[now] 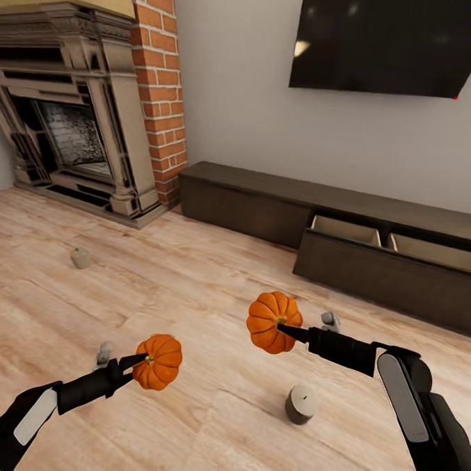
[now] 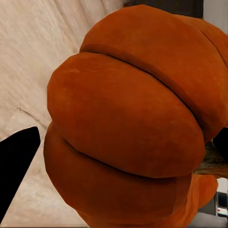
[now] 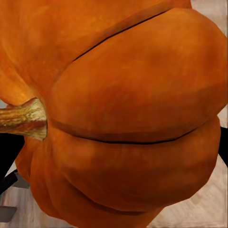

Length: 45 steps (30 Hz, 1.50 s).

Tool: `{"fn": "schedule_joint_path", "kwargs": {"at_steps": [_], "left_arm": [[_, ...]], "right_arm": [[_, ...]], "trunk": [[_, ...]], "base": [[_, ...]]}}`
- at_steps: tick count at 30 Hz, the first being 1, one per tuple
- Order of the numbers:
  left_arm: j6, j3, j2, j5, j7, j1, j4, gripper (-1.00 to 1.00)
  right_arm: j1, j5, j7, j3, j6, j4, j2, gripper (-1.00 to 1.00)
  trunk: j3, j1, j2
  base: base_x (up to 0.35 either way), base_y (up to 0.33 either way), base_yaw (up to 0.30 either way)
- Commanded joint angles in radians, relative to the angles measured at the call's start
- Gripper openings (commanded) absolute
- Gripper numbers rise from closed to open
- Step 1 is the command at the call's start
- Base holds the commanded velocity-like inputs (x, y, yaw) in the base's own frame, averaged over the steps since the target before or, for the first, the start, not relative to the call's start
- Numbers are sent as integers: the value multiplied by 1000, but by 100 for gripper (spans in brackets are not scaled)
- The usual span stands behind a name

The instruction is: Place each of the two pumpkins and all three candles from the living room inside a cabinet in the living room (use any cabinet), then make sure every cabinet is closed, and position the cauldron so it is next to a table in the living room.

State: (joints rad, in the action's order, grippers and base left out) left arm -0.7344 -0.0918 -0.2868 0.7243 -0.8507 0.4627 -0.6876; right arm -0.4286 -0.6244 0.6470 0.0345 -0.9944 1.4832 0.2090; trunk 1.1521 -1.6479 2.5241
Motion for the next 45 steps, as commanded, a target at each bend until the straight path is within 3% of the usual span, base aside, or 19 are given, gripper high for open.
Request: {"fn": "schedule_joint_path", "kwargs": {"at_steps": [1, 9, 32, 45], "left_arm": [[-10, -2, 0, 10, -1, 0, -1, -100], [-10, -2, 0, 9, 1, 0, -1, -100], [-10, -1, 0, 1, 2, 1, -1, -100], [-10, -2, -4, 12, -4, 0, 2, -100]], "right_arm": [[-1, -13, 5, 2, -9, 0, 0, -100], [-1, -14, 5, 2, -9, 0, 0, -100], [-1, -16, 7, 2, -9, 0, 0, -100], [-1, -16, 7, 2, -9, 0, 0, -100]], "trunk": [[1, 1, 0], [0, 1, 0], [0, 1, 0], [-7, 2, 0]], "base": [[-200, -189, -93], [-211, -208, -72], [-116, -280, -282], [-1, -30, -288]]}}
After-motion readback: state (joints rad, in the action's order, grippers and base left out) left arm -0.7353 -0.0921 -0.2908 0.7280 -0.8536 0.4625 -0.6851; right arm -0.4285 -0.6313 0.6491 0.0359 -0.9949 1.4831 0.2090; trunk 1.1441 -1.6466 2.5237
